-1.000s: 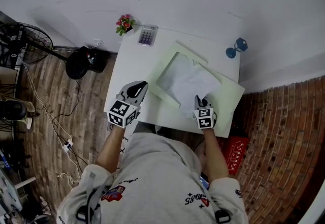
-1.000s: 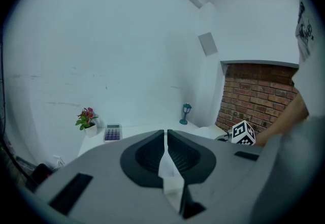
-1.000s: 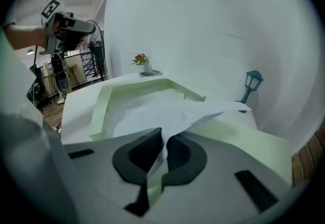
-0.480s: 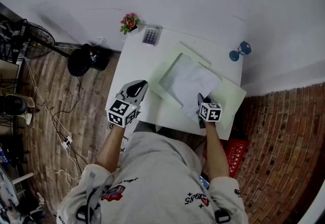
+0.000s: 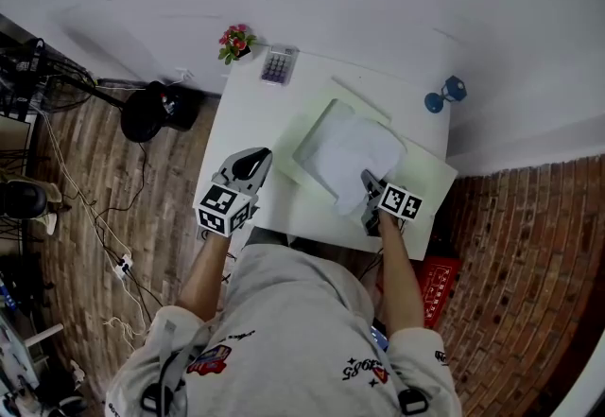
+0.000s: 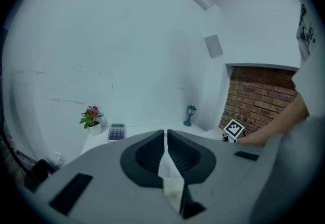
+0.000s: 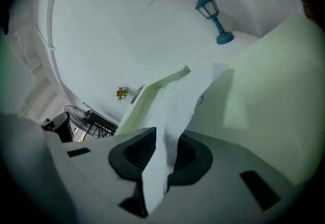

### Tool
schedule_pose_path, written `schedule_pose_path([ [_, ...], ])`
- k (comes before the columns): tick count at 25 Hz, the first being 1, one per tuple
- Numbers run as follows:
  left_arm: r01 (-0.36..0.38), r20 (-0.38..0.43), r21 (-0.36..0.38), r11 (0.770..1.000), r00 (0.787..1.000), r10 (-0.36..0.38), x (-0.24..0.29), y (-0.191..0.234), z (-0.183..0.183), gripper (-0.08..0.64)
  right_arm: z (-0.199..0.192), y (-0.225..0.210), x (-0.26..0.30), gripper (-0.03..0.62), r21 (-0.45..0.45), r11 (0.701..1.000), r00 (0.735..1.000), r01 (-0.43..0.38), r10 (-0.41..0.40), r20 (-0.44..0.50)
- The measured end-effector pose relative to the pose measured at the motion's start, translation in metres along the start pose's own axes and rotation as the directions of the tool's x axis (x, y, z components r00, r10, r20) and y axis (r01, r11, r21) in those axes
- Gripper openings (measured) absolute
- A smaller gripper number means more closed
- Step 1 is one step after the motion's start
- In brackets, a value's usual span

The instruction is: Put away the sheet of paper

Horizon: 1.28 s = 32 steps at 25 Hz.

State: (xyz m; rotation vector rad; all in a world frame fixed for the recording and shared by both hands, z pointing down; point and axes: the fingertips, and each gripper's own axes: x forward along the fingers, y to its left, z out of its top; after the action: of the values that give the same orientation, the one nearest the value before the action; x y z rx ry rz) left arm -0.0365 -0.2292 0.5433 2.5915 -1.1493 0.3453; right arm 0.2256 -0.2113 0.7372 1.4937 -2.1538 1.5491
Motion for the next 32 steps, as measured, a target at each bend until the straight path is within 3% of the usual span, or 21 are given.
schedule_pose_path([
  [8, 0.012, -0.011, -0.012, 1.0, 1.0, -0.012, 0.012, 0.003, -0.002, 0.034, 0.021, -0.018, -0.011, -0.002, 0.112, 0.993, 0.99, 0.035, -0.05, 0.131],
  [32, -0.001, -0.031, -0.026, 1.0, 1.0, 0.001, 0.021, 0.016, -0.005, 0.034, 0.029, 0.019, 0.057, -0.002, 0.074, 0.997, 0.999, 0.039, -0.041, 0.031],
])
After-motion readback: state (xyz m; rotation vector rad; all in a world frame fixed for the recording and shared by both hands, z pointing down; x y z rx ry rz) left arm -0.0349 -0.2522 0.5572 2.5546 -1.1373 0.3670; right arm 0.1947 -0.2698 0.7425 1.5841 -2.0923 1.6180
